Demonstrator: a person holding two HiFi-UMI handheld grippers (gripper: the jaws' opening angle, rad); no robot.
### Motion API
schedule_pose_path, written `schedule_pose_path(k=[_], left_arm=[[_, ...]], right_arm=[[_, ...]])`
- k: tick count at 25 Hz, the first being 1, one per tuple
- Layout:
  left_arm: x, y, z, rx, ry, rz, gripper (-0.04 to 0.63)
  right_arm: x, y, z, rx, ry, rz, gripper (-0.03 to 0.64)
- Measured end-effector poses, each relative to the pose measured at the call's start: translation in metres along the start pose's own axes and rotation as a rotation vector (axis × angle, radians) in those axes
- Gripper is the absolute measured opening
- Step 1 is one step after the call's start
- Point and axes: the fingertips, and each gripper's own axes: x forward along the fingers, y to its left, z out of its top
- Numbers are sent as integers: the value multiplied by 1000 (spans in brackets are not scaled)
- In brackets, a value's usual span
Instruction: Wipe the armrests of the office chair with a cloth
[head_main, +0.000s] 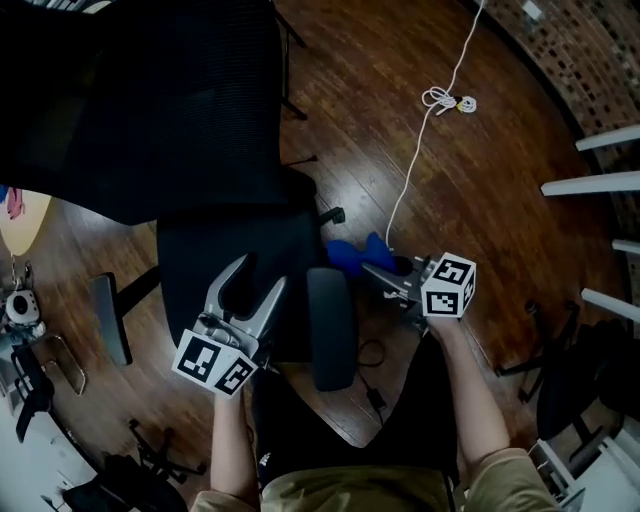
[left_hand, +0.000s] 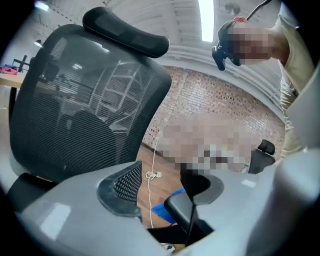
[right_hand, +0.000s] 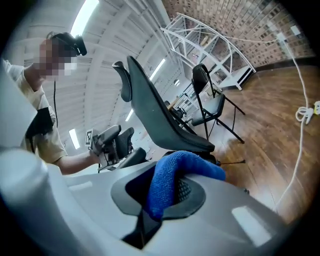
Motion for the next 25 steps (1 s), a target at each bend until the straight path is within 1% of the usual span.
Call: schedule_pose_path(k=[4, 6, 8, 11, 13, 15, 17, 20, 21, 22, 23, 25], left_arm=[[-5, -9, 2, 8, 11, -37, 224], [-8, -9, 4, 16, -5, -35, 216], [-12, -7, 5, 6, -23, -22, 218], [-16, -4, 1, -24, -34, -17, 216], [-19, -2, -4, -28, -31, -16, 216], [-23, 2, -9, -29, -24, -13, 216], [-26, 8, -13, -34, -20, -5, 216], [-28, 19, -19, -41, -14, 12, 216], [-27, 22, -22, -44, -10, 17, 216], [-26, 24, -24, -46, -6, 20, 216], [-26, 25, -26, -47, -2, 21, 216], [-25, 24, -28, -44, 4, 18, 216]], right_arm=[[26, -3, -21, 60, 50, 39, 20], [47, -5, -36, 89, 72, 80, 20], [65, 2, -45, 123, 63, 170, 20], [77, 24, -44, 222, 16, 353, 20], [79, 31, -44, 274, 22, 440, 19], [80, 33, -47, 301, 54, 494, 18], [82, 31, -51, 340, 102, 527, 18], [84, 25, -50, 446, 124, 585, 17], [85, 22, -50, 474, 128, 596, 17], [85, 18, -52, 480, 141, 588, 17], [87, 11, -56, 455, 167, 551, 17], [90, -11, -72, 362, 233, 439, 17]])
